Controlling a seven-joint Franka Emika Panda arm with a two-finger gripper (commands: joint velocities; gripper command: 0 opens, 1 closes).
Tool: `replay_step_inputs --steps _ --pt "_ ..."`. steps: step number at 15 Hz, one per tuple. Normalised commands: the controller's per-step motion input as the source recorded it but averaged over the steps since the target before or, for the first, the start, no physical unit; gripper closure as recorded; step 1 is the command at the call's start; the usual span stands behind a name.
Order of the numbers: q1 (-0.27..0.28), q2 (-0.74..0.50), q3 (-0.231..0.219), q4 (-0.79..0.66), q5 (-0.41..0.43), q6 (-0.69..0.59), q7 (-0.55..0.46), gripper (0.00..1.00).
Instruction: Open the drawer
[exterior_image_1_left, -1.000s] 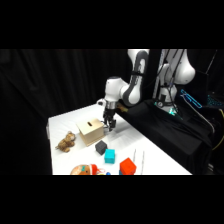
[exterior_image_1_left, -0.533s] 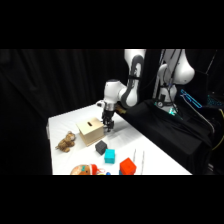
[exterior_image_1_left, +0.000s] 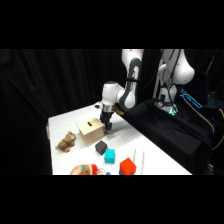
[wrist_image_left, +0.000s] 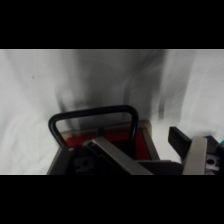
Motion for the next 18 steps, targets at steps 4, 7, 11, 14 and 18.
replay_step_inputs --steps 4,7,11,14,18 --pt "-0.035 0.08 -0.032 0.05 -0.142 0.10 0.08 0.00" --pt "-0.080 0.03 0.006 -0.02 -0.137 0.12 0.07 0.00" --pt "-0.083 -0.05 0.012 -0.12 -0.138 0.13 0.06 0.00" --pt "-0.107 -0.17 -0.005 -0.29 -0.158 0.16 0.02 0.00" --pt "-0.138 -0.21 0.002 -0.37 -0.164 0.19 0.01 0.00"
